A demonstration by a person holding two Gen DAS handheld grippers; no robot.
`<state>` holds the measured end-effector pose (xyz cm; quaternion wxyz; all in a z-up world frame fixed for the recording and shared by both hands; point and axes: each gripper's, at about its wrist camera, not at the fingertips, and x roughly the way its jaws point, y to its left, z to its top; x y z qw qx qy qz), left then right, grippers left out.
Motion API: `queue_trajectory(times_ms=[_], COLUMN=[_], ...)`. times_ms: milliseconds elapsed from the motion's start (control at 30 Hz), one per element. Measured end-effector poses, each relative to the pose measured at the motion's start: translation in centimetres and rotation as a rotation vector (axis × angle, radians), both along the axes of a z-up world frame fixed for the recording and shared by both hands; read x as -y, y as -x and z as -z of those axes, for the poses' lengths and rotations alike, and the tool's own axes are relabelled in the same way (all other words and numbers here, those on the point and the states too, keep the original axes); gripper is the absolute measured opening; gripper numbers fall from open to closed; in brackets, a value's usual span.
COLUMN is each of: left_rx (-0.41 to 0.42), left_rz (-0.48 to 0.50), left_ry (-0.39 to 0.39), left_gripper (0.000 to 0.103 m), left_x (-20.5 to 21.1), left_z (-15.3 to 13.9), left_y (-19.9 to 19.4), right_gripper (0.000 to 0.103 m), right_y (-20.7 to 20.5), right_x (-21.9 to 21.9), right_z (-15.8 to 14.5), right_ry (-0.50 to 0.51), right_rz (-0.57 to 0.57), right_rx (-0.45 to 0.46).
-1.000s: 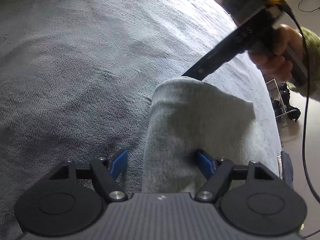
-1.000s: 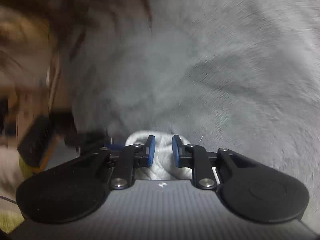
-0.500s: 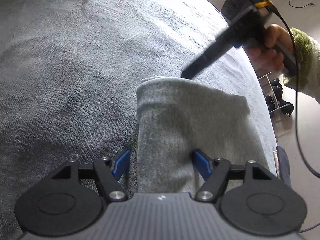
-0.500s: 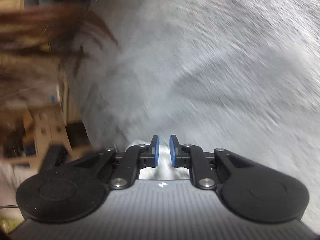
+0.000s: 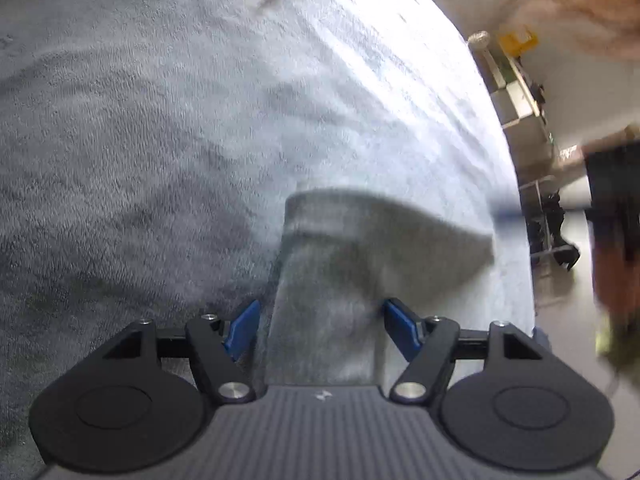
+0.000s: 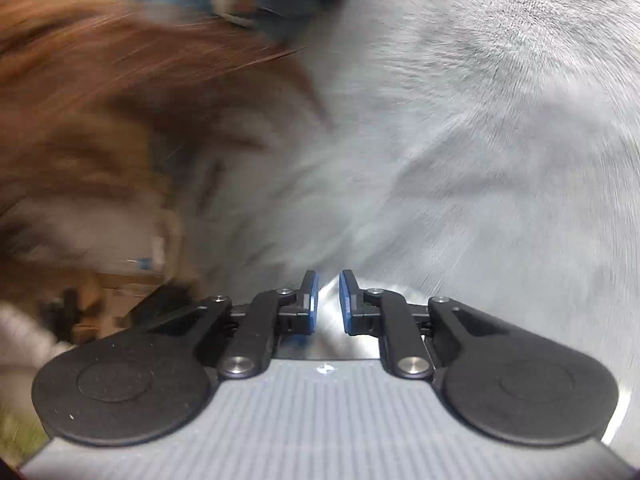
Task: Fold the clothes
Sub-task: 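Open both tools and press the folded sweatpants bundle flat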
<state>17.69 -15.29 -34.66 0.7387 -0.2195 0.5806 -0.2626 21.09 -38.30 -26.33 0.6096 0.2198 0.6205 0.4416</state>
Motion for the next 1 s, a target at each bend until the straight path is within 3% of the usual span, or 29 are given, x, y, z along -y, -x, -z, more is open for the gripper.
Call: queue_trajectory(times_ms=[100,167,267,367,533,667,867,1000], left_rx=[0.010,0.001,-0.018,-0.027,-0.006,0.005,0.004,-0.003], left_rz=[-0.040,-0.064,-0.098,-0.133,-0.150,-0.188,-0.223,-0.221], left_ry=[0.021,0.020,0.031,0.036,0.010,-0.035,-0.125,-0.188], left_gripper=[0.069,0.069,0.074,0.075,0.076,0.074,0.074,0.074], left_x=[-0.9,0.2,0.3,0.5,0.4,-0.6,-1.4,-2.5], left_z=[-0.3,-0.1,0.9,2.0,1.4,-0.2,-2.7,-2.5], left_y=[-1.0,-1.6,-1.6,-1.1,-0.3,1.2,5.9,9.9], right_gripper=[0.012,0.012,0.011,0.005,0.002,0.009,0.009,0.008], right_y=[4.2,6.4,7.9,8.3,9.8,12.9,19.4,23.3], right_x=[1.8,2.9,5.5,7.3,7.6,8.2,7.8,6.6], right_z=[-1.2,-1.0,0.4,2.3,2.9,0.0,-3.5,-2.6], right_ry=[0.025,0.153,0.350,0.398,0.464,0.525,0.463,0.487], right_rz=[-0.002,0.052,0.253,0.430,0.508,0.461,0.219,0.048], right_rx=[0.024,0.083,0.157,0.226,0.318,0.460,0.569,0.631])
